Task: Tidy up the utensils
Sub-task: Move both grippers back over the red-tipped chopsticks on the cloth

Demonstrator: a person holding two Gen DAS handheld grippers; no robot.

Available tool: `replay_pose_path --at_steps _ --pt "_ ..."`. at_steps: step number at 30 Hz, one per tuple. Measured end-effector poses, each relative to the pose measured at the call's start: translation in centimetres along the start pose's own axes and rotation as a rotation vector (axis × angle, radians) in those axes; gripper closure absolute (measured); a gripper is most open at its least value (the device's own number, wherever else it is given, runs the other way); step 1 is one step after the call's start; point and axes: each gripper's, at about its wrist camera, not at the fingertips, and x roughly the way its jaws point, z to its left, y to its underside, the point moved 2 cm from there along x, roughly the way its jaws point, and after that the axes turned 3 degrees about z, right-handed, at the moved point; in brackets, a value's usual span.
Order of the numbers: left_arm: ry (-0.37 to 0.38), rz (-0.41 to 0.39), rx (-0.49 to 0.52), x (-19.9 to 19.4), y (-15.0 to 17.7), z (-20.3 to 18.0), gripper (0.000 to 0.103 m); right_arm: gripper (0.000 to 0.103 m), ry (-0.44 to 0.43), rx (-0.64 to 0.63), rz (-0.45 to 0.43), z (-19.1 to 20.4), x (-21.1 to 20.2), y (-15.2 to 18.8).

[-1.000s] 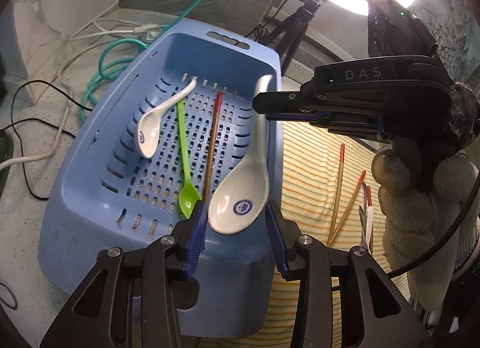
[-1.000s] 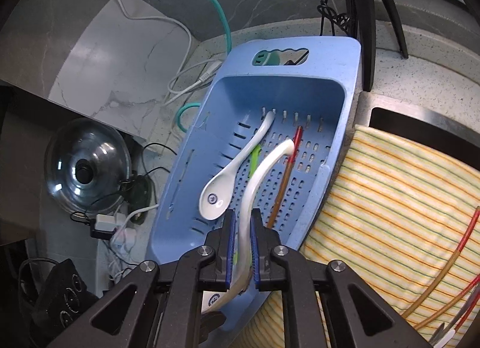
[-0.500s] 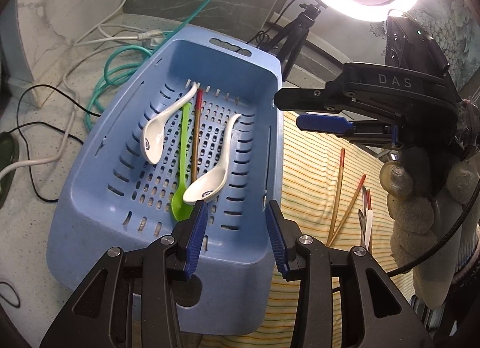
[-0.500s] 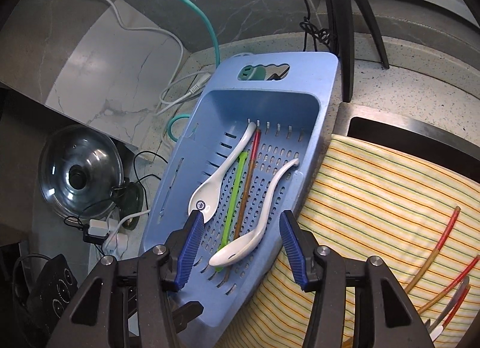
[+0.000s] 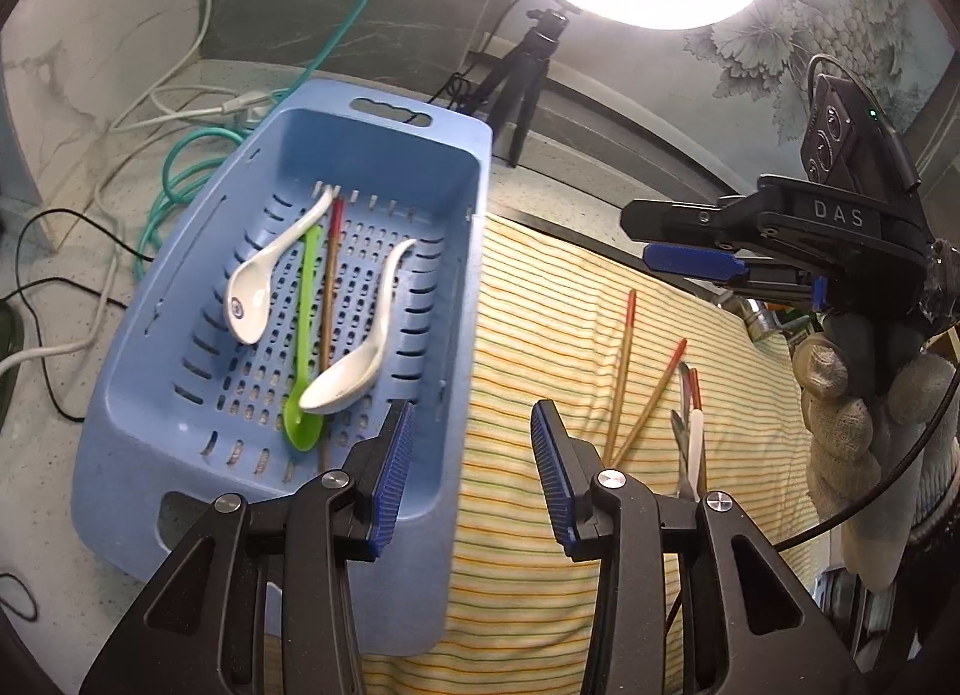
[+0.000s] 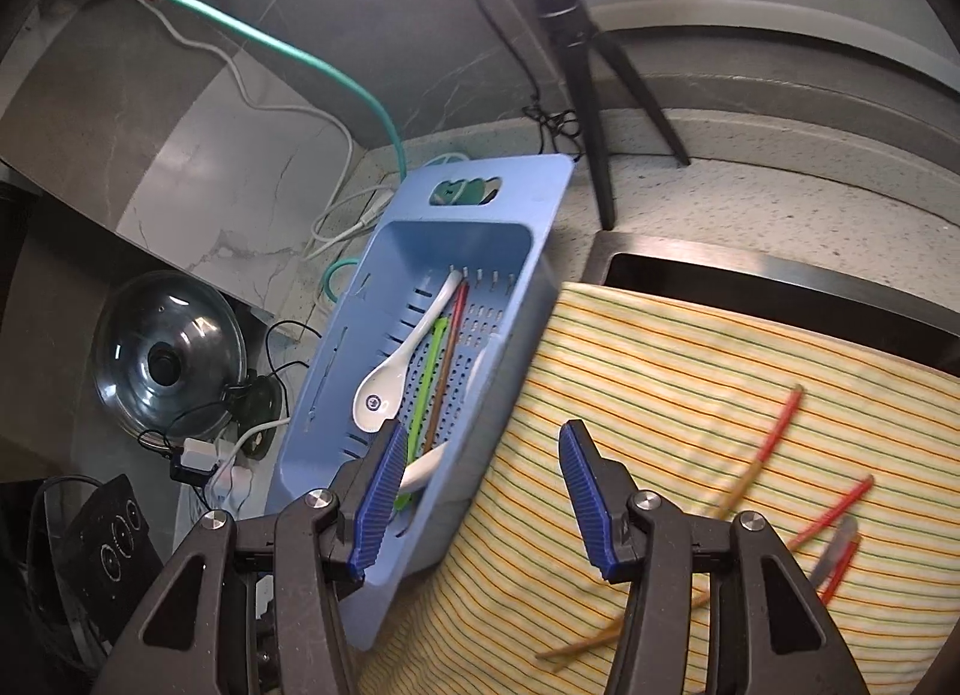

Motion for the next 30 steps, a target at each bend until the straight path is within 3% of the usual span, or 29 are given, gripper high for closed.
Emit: replay_pose_path --at_steps 10,14,25,28,30 --pt "0.030 0.035 0.083 1.2 0.7 -3.6 0.064 0.054 0.013 0.071 -0.112 -5.1 -5.3 2.7" --pt "0.036 0.064 0.140 2.2 0.8 -5.3 0.064 0.054 0.044 0.079 -0.102 -6.5 -6.2 3.9" --pt "0.075 0.166 0.308 6.5 -0.4 -10.1 0.065 0.055 0.048 0.270 -0.024 -11.0 -4.6 6.2" --pt "0.081 0.205 0.331 8.3 -0.7 -11.1 0.081 0.065 0.058 0.301 -0.007 -11.7 -3.5 6.3" --pt "0.083 0.230 0.344 9.5 -0.9 -11.5 0.082 0.067 0.069 0.320 0.009 -12.1 -2.5 6.2"
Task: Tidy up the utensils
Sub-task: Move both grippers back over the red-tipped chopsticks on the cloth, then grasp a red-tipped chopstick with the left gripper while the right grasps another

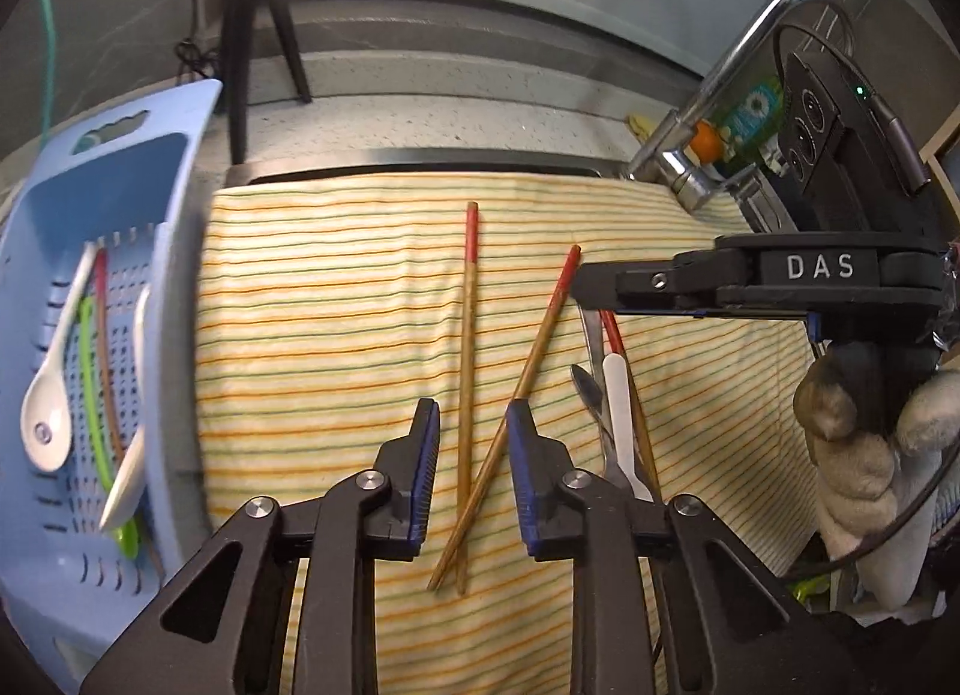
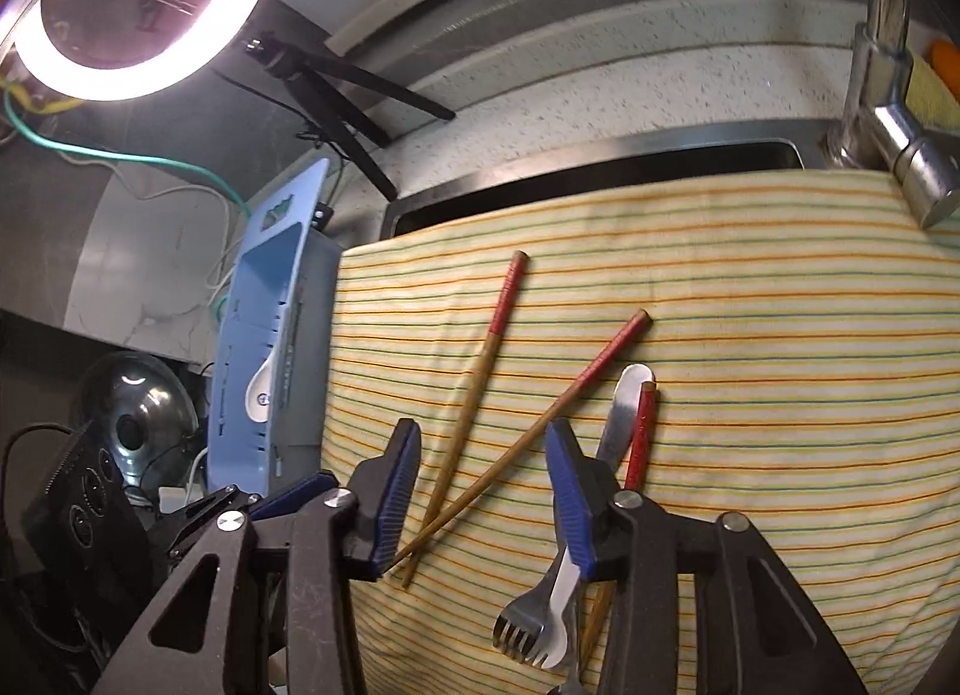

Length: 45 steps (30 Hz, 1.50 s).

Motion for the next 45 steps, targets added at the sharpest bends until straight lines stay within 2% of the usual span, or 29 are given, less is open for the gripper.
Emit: replay_pose_path --at_steps 6,17,22,30,37,40,45 --pt "-0.029 0.052 0.049 2.3 -1.0 -0.6 0.084 0.074 0.048 0.038 0.031 -0.8 2.6 -0.6" --pt "-0.088 0.109 0.127 4.8 -1.8 -1.7 0.084 0.076 0.079 0.063 0.065 -1.3 4.3 -1.1" --pt "-0.106 0.108 0.120 5.6 -2.2 -1.4 0.092 0.076 0.093 0.052 0.069 -0.9 4.7 -1.2" --pt "-0.075 0.091 0.085 5.3 -1.8 -0.6 0.096 0.076 0.125 0.042 0.094 -0.4 5.0 -1.2" --pt "-0.066 0.084 0.069 4.8 -1.6 -0.1 0.097 0.088 0.215 -0.045 0.081 0.6 5.7 -1.5" --pt "-0.076 0.081 0.064 4.5 -1.4 0.3 0.097 0.092 0.201 -0.047 0.094 0.2 5.5 -1.5" --pt "-0.066 0.082 0.041 4.9 -1.6 0.7 0.097 0.093 0.175 -0.022 0.089 -0.3 5.5 -1.6"
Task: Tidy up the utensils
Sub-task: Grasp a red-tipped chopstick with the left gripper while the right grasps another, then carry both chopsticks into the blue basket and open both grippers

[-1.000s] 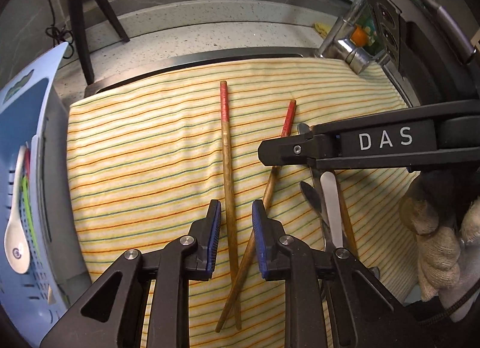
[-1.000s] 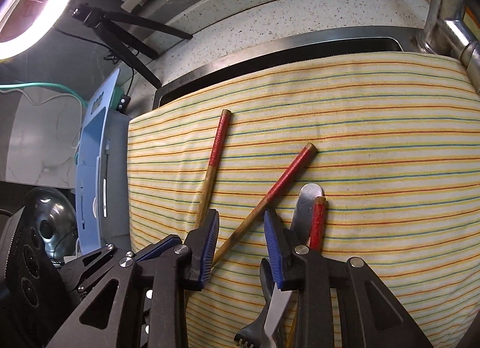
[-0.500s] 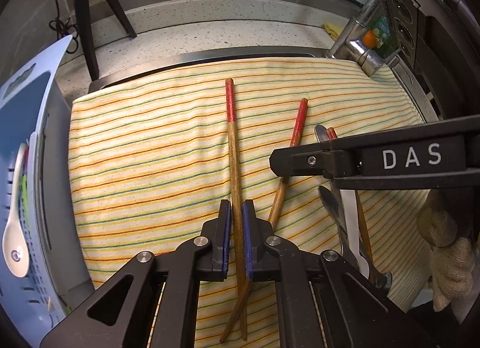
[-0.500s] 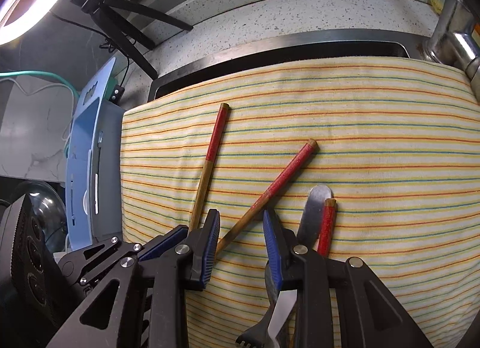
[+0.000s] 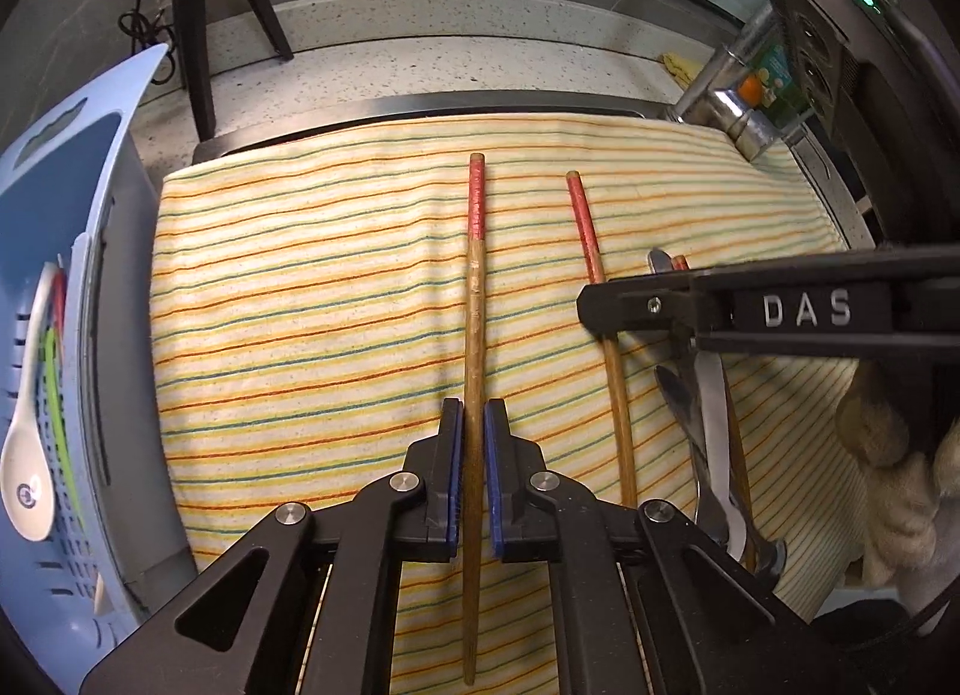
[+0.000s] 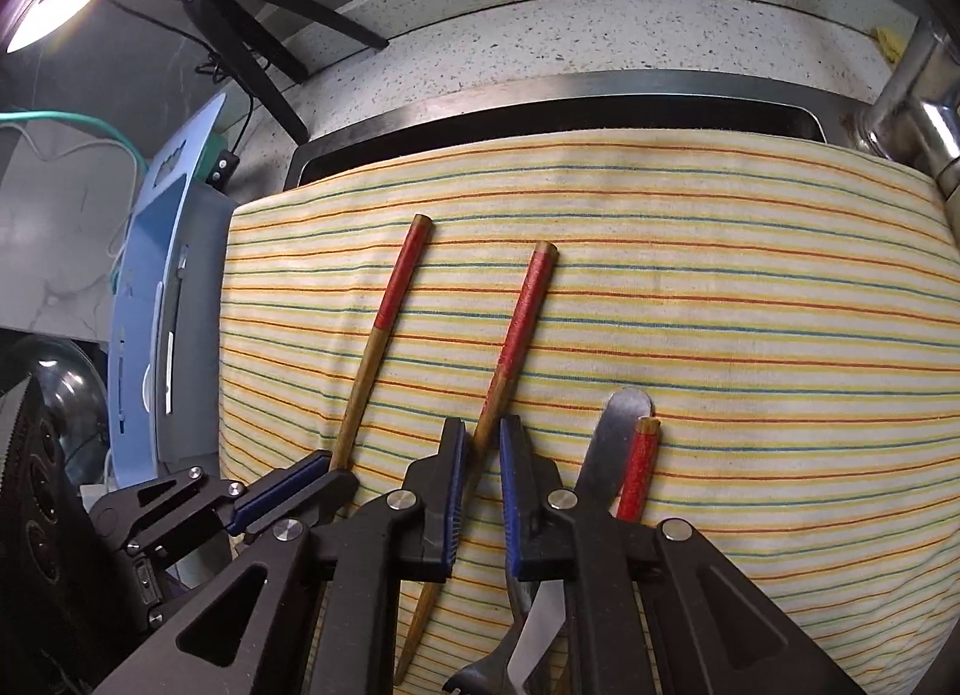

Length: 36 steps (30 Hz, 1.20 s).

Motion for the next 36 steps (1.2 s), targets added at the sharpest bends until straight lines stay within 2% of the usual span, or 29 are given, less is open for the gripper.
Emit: replay_pose_path --at_steps 2,6,16,22,26,36 --pt "-0.001 -0.011 -0.001 -0.1 0.0 0.0 0.097 0.093 0.001 -0.007 -0.009 0.1 0.0 0.1" --pt "0.032 -0.038 -0.059 -0.7 0.5 0.6 0.098 0.096 -0.070 0.026 -0.015 -0.1 -0.4 0.9" --pt "0.072 -0.120 -0.113 -4.6 2.3 1.5 0.098 0.096 -0.182 0.068 -0.049 0.6 -1.9 1.6" --pt "0.073 -0.179 -0.171 -7.7 3.4 4.1 0.098 0.096 -0.257 0.028 -0.091 3.5 -4.2 1.2" --pt "0.039 -0.217 -0.204 -9.7 4.2 6.3 0.098 0.096 -0.291 -0.023 -0.111 6.6 -5.4 0.8" --pt "-0.044 -0.258 -0.316 -11.8 5.9 12.4 0.098 0.096 -0.336 -0.120 -0.110 14.1 -4.6 -0.2"
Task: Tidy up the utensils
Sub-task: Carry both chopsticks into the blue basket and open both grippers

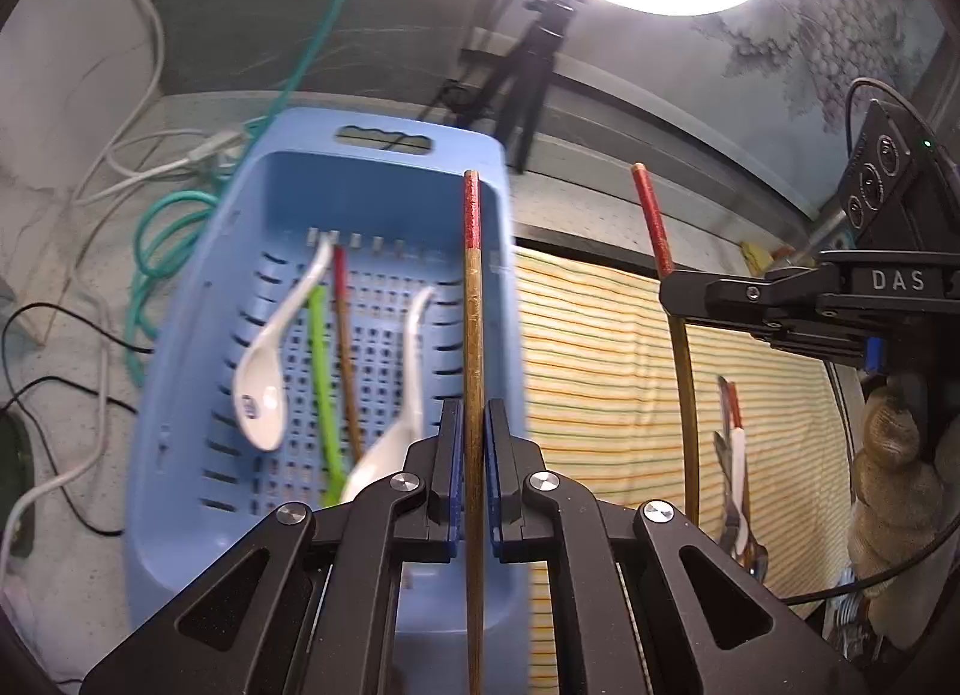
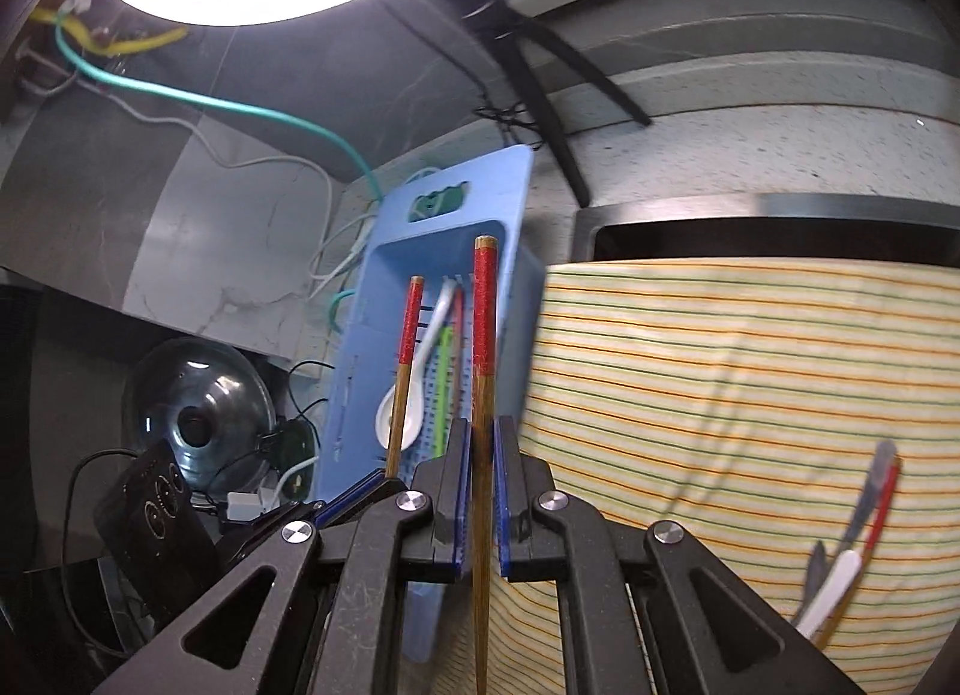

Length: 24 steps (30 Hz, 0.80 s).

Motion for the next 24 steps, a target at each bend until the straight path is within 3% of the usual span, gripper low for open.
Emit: replay_pose_path --at_steps 11,24 --pt "-0.064 0.001 -0.054 0.6 -1.3 4.8 0.098 0.096 -0.001 -0.018 0.030 3.4 5.4 -1.5" --pt "-0.089 0.003 -0.066 1.5 -2.3 5.8 0.098 0.096 0.049 -0.052 0.028 4.4 8.3 -3.1"
